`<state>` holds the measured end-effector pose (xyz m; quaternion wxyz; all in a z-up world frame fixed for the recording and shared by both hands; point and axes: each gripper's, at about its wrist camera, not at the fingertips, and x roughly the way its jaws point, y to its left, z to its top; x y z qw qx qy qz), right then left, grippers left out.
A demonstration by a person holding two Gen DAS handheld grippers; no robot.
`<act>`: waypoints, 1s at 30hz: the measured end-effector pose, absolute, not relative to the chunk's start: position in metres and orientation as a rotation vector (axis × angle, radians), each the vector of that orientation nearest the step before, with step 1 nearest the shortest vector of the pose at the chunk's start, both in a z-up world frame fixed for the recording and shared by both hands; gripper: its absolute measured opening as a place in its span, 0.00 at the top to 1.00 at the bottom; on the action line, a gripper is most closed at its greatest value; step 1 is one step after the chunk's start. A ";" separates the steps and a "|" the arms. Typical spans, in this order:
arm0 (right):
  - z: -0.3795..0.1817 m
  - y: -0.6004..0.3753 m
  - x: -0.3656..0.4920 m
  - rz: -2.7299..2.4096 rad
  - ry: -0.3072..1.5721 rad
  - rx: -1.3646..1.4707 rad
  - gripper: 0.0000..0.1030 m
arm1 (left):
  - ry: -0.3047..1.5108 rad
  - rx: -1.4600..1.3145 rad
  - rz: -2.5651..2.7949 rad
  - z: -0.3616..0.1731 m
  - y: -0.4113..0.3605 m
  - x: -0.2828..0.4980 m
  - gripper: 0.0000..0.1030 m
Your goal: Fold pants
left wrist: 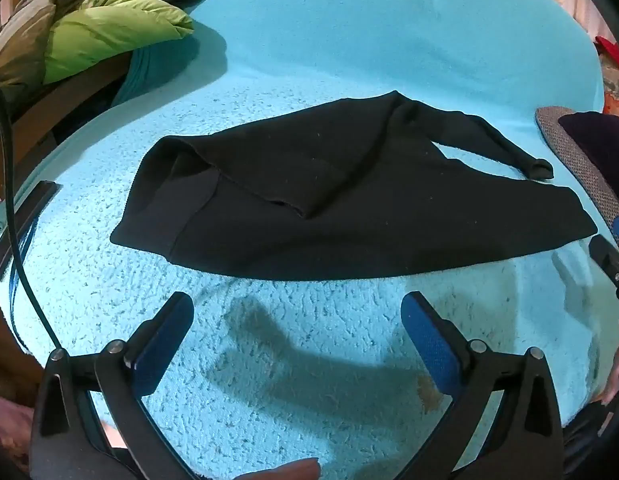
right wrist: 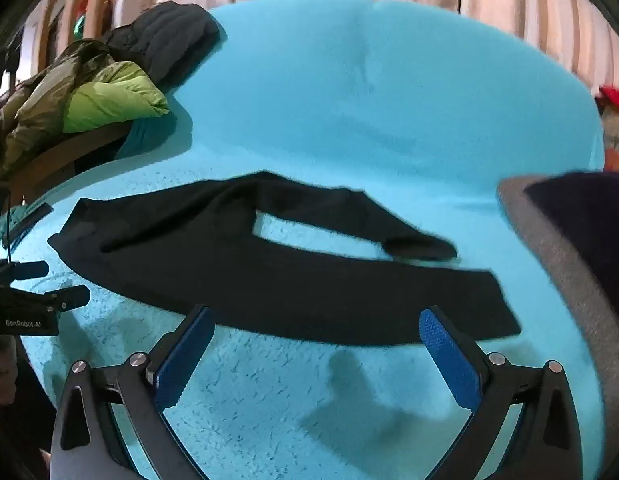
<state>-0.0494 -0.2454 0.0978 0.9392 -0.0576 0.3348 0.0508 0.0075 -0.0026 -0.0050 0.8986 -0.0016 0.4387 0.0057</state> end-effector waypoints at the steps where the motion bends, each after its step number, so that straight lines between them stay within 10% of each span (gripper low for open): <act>1: 0.100 -0.246 -0.055 0.112 0.667 -0.122 0.01 | 0.908 -0.002 0.010 -0.004 -0.003 0.006 0.00; 30: 0.085 -0.260 -0.040 0.014 0.769 -0.060 0.01 | 0.863 -0.011 0.037 0.005 0.005 0.002 0.00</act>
